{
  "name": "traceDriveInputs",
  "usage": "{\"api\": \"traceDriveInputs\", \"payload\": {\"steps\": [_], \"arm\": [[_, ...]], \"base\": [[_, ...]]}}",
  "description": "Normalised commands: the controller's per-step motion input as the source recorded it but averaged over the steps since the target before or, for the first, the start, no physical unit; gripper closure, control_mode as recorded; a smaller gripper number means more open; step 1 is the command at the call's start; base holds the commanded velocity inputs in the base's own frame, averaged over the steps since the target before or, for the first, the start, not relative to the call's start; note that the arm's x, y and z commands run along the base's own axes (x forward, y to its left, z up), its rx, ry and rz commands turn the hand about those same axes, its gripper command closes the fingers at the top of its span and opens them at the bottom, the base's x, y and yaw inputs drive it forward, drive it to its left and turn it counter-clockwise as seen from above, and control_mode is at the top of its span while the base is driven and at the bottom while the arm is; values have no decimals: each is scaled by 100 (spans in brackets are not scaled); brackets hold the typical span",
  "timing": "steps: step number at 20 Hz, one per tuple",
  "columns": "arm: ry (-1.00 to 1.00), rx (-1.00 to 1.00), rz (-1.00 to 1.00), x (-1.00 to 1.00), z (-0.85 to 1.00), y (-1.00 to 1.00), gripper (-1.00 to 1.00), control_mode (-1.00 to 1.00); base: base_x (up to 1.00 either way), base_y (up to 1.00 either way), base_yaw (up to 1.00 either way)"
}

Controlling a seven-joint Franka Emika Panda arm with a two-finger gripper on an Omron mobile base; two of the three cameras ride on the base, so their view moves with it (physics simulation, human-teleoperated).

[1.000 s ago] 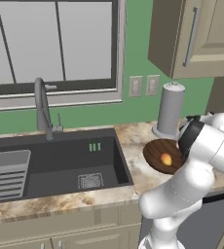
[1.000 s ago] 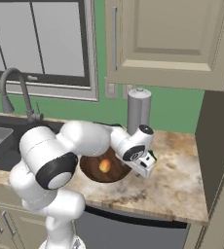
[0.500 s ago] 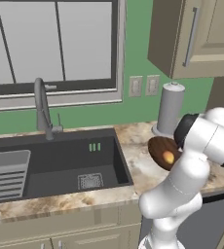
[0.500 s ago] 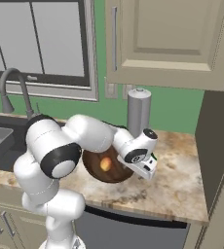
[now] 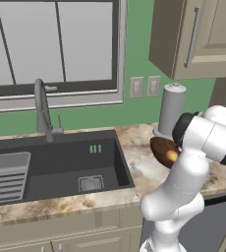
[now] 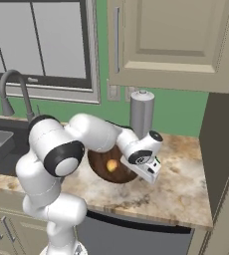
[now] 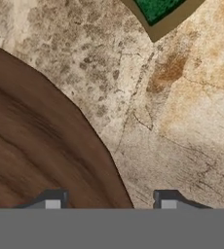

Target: Move the cup from next to the sink to the open cabinet. Then, move the bowl with the mango to the fridge to clear the area for faucet cleaning.

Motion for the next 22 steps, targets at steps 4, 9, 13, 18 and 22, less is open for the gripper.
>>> {"api": "traceDriveInputs", "payload": {"steps": [4,9,13,18,22], "arm": [[0,0,0,0,0,0,100,-100],[0,0,0,0,7,0,100,-100],[-4,0,0,-11,86,0,100,-100],[-12,0,0,-33,100,0,100,-100],[-18,0,0,-70,100,6,100,-100]], "base": [[0,0,0],[0,0,0],[0,0,0],[0,0,0],[0,0,0]]}}
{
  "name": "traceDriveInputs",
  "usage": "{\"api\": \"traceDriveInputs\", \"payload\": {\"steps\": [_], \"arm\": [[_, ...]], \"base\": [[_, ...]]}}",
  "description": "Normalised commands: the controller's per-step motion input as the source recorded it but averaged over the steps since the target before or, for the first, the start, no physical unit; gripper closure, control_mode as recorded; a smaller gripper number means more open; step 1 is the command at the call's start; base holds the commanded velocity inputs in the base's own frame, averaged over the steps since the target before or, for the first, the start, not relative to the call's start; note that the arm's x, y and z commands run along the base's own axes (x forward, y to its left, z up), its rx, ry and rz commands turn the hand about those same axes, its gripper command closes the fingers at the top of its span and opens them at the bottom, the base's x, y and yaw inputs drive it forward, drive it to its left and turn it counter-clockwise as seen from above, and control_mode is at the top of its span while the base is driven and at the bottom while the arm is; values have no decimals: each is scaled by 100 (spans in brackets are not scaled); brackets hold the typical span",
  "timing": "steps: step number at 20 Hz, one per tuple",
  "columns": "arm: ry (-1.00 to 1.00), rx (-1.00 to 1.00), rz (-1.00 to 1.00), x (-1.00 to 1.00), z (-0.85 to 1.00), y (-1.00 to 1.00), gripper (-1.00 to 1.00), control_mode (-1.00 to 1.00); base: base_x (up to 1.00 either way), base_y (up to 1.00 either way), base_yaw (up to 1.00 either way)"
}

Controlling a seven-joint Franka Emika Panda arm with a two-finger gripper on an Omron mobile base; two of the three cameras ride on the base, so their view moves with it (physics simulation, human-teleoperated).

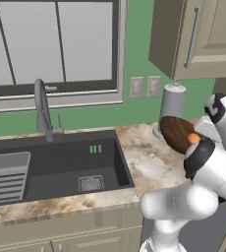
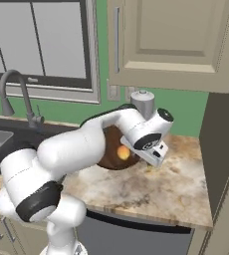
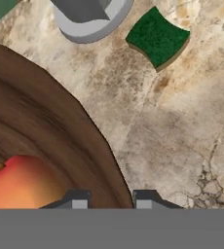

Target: Move the cup from next to the sink to the open cabinet. Then, move the bowl with the mango to the fridge to clear the area for faucet cleaning.

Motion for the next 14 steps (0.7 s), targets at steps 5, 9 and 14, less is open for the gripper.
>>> {"api": "traceDriveInputs", "payload": {"steps": [5,9,14], "arm": [[-21,-4,1,-95,80,35,100,-100],[-19,-13,2,-87,46,62,100,-100],[-8,-17,0,-40,41,82,100,-100]], "base": [[0,0,0],[0,0,0],[0,0,0]]}}
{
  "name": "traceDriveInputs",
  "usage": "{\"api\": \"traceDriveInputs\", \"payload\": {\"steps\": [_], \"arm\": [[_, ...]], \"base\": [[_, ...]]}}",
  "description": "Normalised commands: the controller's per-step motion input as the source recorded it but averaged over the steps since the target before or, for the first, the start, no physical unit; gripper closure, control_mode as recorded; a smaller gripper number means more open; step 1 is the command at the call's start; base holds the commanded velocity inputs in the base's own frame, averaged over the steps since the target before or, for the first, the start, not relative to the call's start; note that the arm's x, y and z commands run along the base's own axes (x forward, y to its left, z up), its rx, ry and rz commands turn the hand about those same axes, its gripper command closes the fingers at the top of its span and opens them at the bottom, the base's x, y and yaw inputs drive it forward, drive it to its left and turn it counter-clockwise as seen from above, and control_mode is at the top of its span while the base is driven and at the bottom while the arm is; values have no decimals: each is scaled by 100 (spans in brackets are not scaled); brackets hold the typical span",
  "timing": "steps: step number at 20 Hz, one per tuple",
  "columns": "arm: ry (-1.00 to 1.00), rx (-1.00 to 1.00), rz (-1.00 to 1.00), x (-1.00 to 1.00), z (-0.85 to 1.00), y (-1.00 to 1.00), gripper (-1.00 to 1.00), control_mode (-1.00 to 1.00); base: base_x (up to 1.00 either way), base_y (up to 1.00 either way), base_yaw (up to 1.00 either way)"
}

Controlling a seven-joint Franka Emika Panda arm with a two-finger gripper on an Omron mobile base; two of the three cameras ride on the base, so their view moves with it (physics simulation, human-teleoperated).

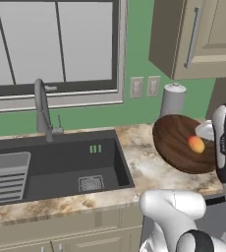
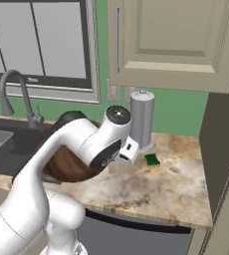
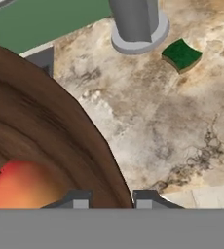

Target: Move the cup from next to the sink to the open cabinet. Then, move the bowl with the mango to the fridge to clear the area for faucet cleaning.

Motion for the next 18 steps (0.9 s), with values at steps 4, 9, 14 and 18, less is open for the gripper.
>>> {"api": "traceDriveInputs", "payload": {"steps": [4,9,14,18], "arm": [[0,-23,0,-3,7,100,100,-100],[7,-31,0,-10,-6,100,100,-100],[7,-31,7,-4,-20,100,100,-100],[0,-27,5,0,-12,100,100,-100]], "base": [[0,0,0],[0,0,0],[0,0,0],[0,0,0]]}}
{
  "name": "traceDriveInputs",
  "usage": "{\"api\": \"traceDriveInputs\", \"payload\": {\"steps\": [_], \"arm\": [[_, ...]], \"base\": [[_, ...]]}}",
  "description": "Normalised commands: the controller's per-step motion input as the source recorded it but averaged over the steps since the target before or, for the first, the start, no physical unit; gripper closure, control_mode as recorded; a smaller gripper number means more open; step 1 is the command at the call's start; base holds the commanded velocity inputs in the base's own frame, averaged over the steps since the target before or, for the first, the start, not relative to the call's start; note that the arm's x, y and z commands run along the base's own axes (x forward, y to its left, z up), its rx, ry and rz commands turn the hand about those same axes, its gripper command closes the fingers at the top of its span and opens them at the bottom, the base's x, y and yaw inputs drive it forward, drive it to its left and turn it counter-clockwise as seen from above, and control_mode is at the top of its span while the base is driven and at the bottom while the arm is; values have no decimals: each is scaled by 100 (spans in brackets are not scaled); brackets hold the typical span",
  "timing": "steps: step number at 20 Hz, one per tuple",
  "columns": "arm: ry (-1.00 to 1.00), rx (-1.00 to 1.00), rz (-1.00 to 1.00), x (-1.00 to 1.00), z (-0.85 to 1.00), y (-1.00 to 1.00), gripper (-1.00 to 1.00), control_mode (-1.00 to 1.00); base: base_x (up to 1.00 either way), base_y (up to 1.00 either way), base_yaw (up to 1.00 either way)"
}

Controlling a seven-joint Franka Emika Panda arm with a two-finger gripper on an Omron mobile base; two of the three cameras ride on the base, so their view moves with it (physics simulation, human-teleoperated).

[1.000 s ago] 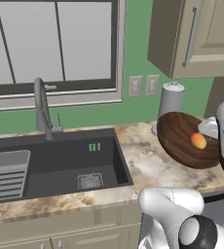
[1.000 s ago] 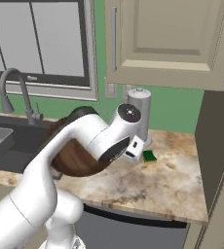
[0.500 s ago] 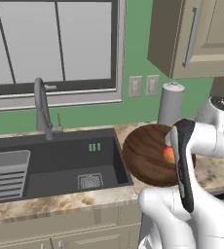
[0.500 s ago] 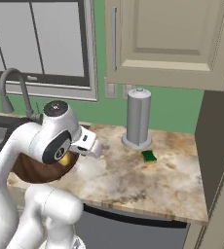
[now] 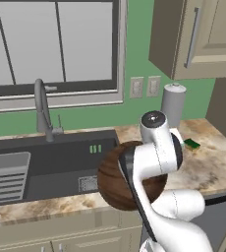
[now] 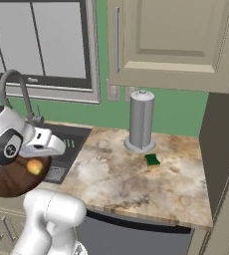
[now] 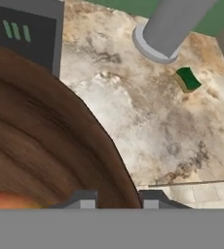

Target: Move the cup from next to the sink to the open cabinet. Then, move the bowl with the mango to the fridge to clear the area for faucet cleaning.

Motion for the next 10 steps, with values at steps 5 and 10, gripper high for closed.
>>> {"api": "traceDriveInputs", "payload": {"steps": [5,10], "arm": [[2,-7,18,3,0,97,100,-100],[0,41,-3,13,16,-12,100,-100]], "base": [[0,0,0],[0,0,0]]}}
